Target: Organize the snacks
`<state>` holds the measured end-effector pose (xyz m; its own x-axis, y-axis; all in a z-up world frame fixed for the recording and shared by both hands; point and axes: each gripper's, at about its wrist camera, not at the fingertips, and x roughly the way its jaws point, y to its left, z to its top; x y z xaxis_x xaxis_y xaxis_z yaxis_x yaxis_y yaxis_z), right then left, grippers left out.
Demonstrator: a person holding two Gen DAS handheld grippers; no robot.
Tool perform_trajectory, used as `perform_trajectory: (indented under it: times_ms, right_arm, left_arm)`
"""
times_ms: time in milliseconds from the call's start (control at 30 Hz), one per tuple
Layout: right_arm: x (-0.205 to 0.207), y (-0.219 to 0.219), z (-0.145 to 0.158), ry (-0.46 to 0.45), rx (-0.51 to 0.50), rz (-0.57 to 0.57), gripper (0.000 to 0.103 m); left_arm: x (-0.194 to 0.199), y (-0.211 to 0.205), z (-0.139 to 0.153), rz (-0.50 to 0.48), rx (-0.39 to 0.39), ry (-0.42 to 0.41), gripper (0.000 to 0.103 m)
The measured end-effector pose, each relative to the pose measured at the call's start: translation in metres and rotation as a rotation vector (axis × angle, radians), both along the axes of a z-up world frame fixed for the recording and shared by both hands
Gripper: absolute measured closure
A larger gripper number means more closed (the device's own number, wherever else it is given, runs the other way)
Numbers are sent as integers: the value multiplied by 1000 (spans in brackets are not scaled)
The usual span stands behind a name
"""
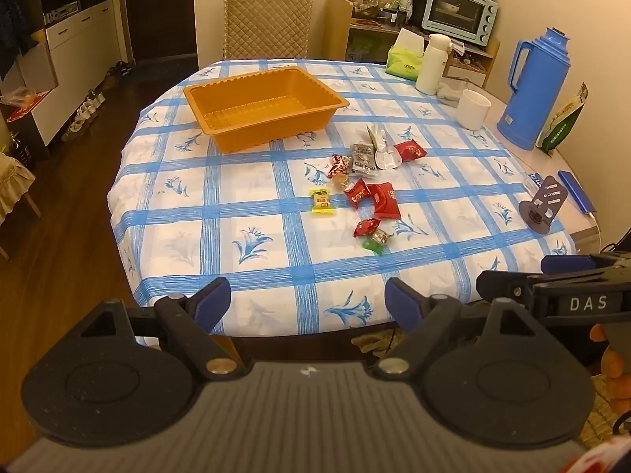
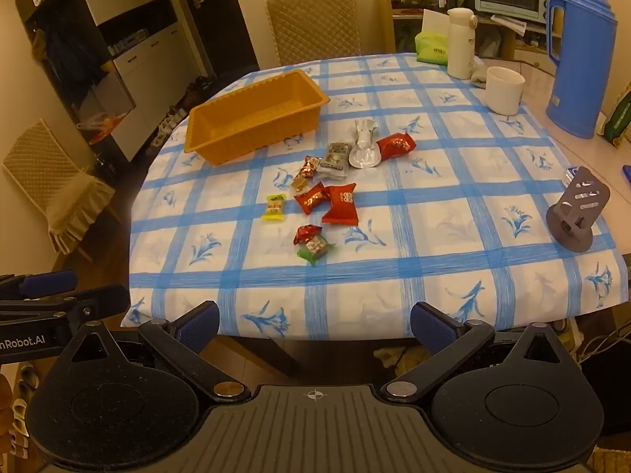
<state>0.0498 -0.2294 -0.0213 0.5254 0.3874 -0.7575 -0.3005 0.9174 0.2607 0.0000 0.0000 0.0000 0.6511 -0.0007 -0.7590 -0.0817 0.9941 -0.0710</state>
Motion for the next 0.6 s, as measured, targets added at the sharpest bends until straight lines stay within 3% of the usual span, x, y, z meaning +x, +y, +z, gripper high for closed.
perform_trajectory:
  times_ms: [600]
  right_arm:
    - [-1,5,2,-3,-4,0,0]
  left_arm:
    - [0,0,0,0,-5,-6,19]
